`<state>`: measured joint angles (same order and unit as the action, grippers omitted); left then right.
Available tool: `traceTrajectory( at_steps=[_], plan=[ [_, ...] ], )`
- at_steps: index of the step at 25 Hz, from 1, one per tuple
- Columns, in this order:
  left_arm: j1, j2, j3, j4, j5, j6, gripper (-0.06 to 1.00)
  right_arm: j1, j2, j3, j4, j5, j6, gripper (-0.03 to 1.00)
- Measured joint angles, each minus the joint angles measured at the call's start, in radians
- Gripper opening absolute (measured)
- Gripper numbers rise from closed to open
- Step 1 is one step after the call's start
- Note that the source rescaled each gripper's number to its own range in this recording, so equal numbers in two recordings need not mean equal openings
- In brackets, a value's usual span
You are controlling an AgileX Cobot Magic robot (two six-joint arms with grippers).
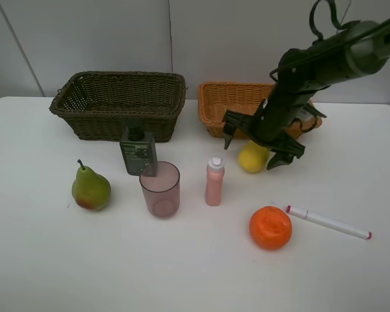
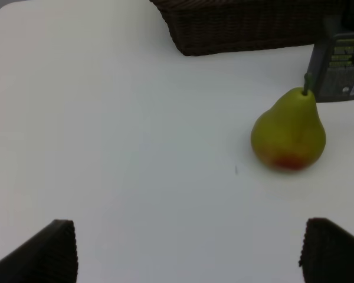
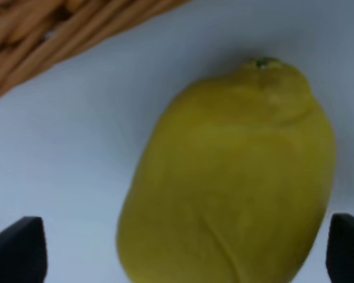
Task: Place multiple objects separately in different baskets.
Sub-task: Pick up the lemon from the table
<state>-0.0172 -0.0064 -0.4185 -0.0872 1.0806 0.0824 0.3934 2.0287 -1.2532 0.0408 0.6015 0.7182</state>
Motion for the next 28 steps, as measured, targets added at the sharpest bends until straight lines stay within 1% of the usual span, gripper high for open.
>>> traceTrajectory(
  at_steps=[3,13,15,17,18,19,22,28],
  plan=[
    [0.000,0.000,0.000,0.000,0.000,0.000,1.00,-0.002,0.021,0.000,0.000,0.001,0.021,1.00],
    [0.000,0.000,0.000,0.000,0.000,0.000,1.00,-0.045,0.024,0.000,0.000,-0.029,0.030,1.00],
    [0.000,0.000,0.000,0.000,0.000,0.000,1.00,-0.051,0.024,0.000,0.000,-0.031,0.030,0.98],
    [0.000,0.000,0.000,0.000,0.000,0.000,1.00,-0.053,0.024,0.000,0.000,-0.031,0.030,0.92],
    [0.000,0.000,0.000,0.000,0.000,0.000,1.00,-0.053,0.024,0.000,0.000,-0.032,0.030,0.87],
    [0.000,0.000,0.000,0.000,0.000,0.000,1.00,-0.053,0.024,0.000,0.000,-0.035,0.030,0.81],
    [0.000,0.000,0.000,0.000,0.000,0.000,1.00,-0.053,0.024,0.000,0.000,-0.036,0.030,0.57],
    [0.000,0.000,0.000,0.000,0.000,0.000,1.00,-0.053,0.024,0.000,0.000,-0.036,0.030,0.58]
  ],
)
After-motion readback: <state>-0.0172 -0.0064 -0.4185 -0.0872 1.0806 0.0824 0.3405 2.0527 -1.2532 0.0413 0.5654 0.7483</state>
